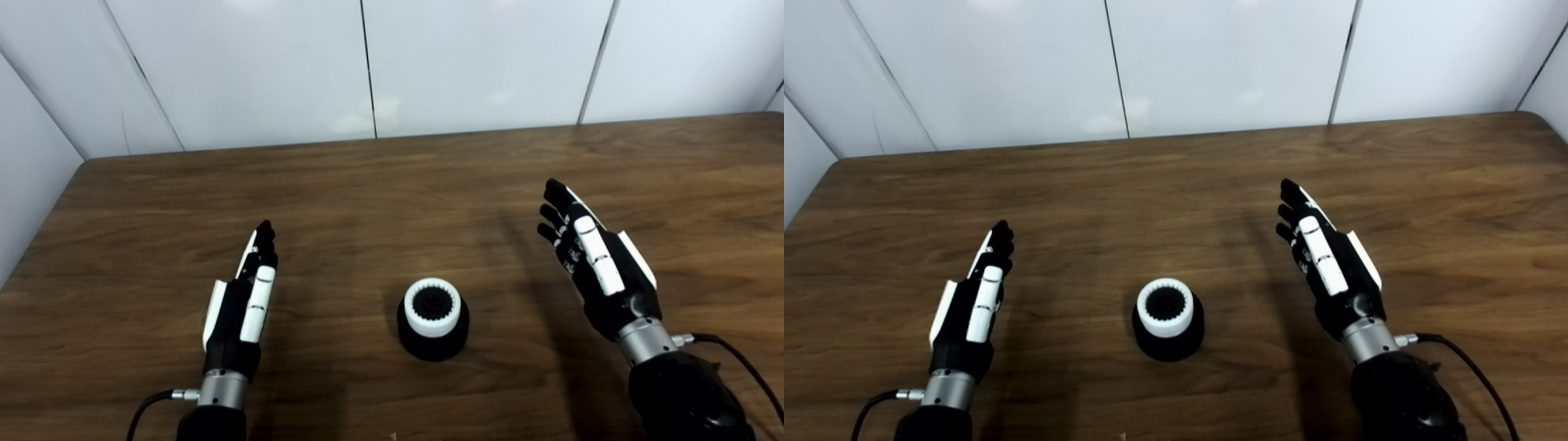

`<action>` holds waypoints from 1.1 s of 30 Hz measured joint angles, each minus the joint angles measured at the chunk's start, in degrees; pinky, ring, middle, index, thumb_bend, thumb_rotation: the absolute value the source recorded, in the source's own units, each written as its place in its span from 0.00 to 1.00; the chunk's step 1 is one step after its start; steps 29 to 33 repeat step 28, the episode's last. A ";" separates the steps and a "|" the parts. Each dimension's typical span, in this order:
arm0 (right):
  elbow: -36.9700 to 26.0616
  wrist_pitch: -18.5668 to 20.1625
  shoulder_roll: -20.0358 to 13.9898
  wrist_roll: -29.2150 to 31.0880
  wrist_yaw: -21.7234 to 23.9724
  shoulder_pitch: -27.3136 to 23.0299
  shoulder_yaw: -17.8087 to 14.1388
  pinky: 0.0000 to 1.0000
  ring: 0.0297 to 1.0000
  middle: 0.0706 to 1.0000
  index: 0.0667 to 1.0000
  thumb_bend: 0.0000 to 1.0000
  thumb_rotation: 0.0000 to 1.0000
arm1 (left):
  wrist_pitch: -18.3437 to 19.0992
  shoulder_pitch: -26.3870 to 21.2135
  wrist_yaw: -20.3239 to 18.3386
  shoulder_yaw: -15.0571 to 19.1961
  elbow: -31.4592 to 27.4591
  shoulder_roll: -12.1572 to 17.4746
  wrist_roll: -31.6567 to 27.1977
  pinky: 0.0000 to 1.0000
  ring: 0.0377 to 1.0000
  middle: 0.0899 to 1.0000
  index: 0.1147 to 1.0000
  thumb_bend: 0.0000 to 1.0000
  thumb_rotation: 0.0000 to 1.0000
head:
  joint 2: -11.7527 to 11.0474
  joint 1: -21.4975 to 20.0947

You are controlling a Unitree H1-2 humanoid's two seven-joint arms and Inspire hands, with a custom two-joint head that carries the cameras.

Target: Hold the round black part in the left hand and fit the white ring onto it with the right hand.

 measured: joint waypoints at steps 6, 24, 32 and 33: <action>0.02 -0.10 -0.05 -0.01 -0.06 -0.01 -0.01 0.93 0.96 0.96 0.92 0.40 0.81 | 0.20 -0.12 0.20 -0.06 0.00 -0.04 0.16 1.00 1.00 1.00 1.00 0.56 0.88 | -0.09 0.00; 0.12 -0.25 -0.10 -0.03 -0.23 -0.02 0.11 0.93 0.95 0.94 0.91 0.41 0.81 | 0.37 -0.15 0.18 -0.05 0.00 -0.02 0.29 0.99 1.00 1.00 1.00 0.61 0.85 | -0.35 0.44; 0.24 -0.45 -0.16 -0.03 -0.24 -0.03 0.15 0.93 0.94 0.94 0.91 0.39 0.80 | 0.37 -0.19 0.19 -0.05 0.00 -0.02 0.40 1.00 1.00 1.00 0.99 0.63 0.84 | -0.44 0.53; 0.24 -0.45 -0.16 -0.03 -0.24 -0.03 0.15 0.93 0.94 0.94 0.91 0.39 0.80 | 0.37 -0.19 0.19 -0.05 0.00 -0.02 0.40 1.00 1.00 1.00 0.99 0.63 0.84 | -0.44 0.53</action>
